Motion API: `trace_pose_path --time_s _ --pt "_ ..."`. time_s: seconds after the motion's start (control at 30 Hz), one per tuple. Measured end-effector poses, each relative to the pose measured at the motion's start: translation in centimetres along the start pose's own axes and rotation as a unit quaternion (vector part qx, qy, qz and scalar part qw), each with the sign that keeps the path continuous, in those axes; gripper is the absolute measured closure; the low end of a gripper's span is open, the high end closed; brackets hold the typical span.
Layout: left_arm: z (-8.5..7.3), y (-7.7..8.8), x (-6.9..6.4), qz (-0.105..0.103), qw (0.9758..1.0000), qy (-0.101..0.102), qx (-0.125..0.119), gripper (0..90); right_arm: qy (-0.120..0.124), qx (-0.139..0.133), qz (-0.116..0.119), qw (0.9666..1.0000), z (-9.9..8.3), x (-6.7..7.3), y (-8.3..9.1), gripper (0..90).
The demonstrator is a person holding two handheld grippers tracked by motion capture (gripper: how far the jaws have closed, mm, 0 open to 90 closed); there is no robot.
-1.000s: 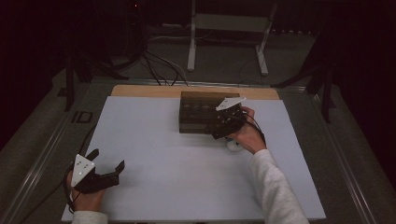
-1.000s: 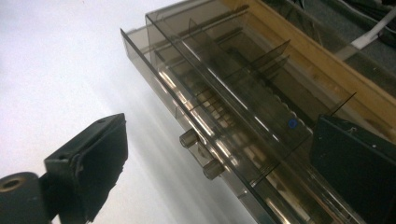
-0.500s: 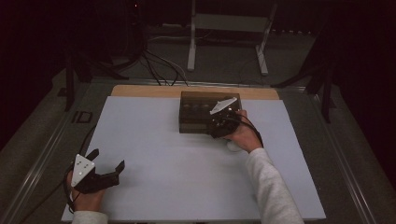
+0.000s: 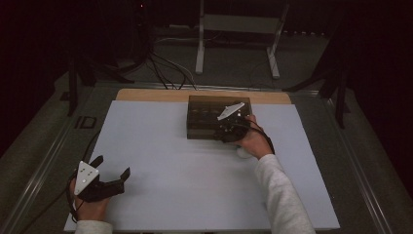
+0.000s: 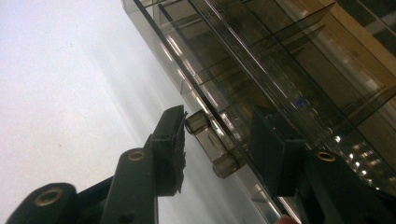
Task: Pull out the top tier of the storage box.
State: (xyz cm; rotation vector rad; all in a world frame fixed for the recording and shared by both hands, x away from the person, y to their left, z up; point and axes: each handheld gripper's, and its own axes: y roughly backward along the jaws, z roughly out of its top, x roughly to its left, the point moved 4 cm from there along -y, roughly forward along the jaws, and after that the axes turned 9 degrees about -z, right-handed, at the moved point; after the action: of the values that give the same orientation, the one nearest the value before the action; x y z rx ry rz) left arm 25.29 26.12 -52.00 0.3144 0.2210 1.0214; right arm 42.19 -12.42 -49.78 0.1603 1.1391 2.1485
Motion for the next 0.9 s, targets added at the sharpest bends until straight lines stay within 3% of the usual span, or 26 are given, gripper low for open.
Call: trace_pose_path --time_s 0.2,0.9 --pt "-0.01 -0.01 0.01 0.0 1.0 -0.001 0.0 0.6 0.011 0.011 -0.007 0.9999 -0.01 0.21 -0.46 50.9" --pt "-0.03 -0.01 0.07 0.001 1.0 0.001 0.0 0.6 0.012 0.018 -0.021 0.9996 -0.03 0.32 -0.79 53.9"
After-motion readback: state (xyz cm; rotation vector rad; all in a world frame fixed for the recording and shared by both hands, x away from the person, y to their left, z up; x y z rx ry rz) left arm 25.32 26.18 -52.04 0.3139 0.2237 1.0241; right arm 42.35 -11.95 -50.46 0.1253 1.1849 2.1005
